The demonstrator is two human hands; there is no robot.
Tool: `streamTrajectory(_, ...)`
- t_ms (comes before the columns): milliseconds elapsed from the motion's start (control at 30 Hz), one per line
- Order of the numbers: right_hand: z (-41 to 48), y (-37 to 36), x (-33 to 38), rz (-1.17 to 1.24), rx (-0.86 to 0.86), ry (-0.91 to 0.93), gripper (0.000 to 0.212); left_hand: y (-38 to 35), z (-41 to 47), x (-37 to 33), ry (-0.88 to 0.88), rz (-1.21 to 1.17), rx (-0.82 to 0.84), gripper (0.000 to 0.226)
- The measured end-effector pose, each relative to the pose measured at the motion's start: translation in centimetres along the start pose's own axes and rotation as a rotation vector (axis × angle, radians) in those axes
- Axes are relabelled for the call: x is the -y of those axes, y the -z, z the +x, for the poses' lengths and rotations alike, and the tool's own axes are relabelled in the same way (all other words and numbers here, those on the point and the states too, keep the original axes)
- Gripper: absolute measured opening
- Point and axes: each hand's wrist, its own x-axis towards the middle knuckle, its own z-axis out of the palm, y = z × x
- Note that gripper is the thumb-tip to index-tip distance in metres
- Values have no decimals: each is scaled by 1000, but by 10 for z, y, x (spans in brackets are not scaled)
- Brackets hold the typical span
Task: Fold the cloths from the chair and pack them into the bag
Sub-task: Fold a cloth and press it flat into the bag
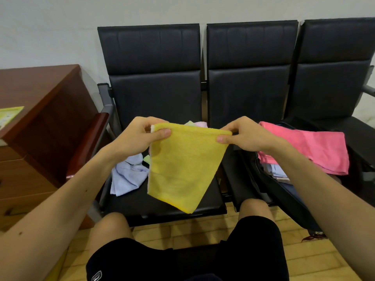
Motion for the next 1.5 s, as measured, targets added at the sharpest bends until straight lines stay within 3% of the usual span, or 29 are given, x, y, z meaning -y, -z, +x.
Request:
streamTrajectory(67, -6, 0, -6, 249, 56, -14, 21, -7, -7, -6, 34, -196, -33, 31)
streamTrajectory(167, -17, -15, -12, 791, 41, 8, 30, -18, -11, -16, 28, -302, -155, 26)
streamTrajectory(233, -25, -42, -17, 1114, 65, -55, 56, -24, -10, -21, -13, -294, -240, 20)
streamTrajectory(267, -30, -61, -19, 1153, 121, -109, 71, -26, -9, -23, -30, -280, -289, 18)
streamTrajectory(333, -44, -97, -18, 1059, 229, -190, 71, -29, -7, -22, -50, -237, -389, 18)
streamTrajectory(433, -57, -117, -13, 1030, 213, -214, 53, -28, -4, -11, -17, -166, -487, 30)
streamTrajectory(533, -62, -115, -4, 1166, 176, -203, 44, -25, -2, 0, 173, -247, -517, 30)
streamTrajectory(633, -66, -111, 6, 1238, 170, -187, 26, -25, -3, 5, 453, -496, -433, 18)
streamTrajectory(733, -68, -107, 15, 1265, 164, -175, 21, -25, -11, 8, 663, -815, -266, 28)
streamTrajectory(900, -67, -103, 20, 1361, 109, -177, 26, -43, -36, 24, 527, -1242, -237, 63)
streamTrajectory(1033, -58, -104, 12, 1422, -43, -318, 38, -71, -57, 38, 581, -1390, -41, 88)
streamTrajectory(1100, -51, -103, 5, 1340, -83, -411, 44, -80, -62, 43, 640, -1286, 66, 78)
streamTrajectory(1167, -44, -104, -8, 1158, -61, -506, 46, -83, -62, 43, 679, -1041, 156, 54)
streamTrajectory(1267, -39, -105, -25, 1036, 2, -594, 62, -82, -58, 50, 730, -813, 119, 40)
streamTrajectory(1367, -32, -94, -30, 1034, -133, -528, 90, -77, -51, 46, 618, -752, 32, 25)
streamTrajectory(1433, -30, -84, -26, 1008, -223, -442, 88, -73, -45, 39, 563, -734, -49, 28)
streamTrajectory(1500, -29, -72, -19, 942, -208, -315, 79, -68, -37, 35, 530, -740, -111, 36)
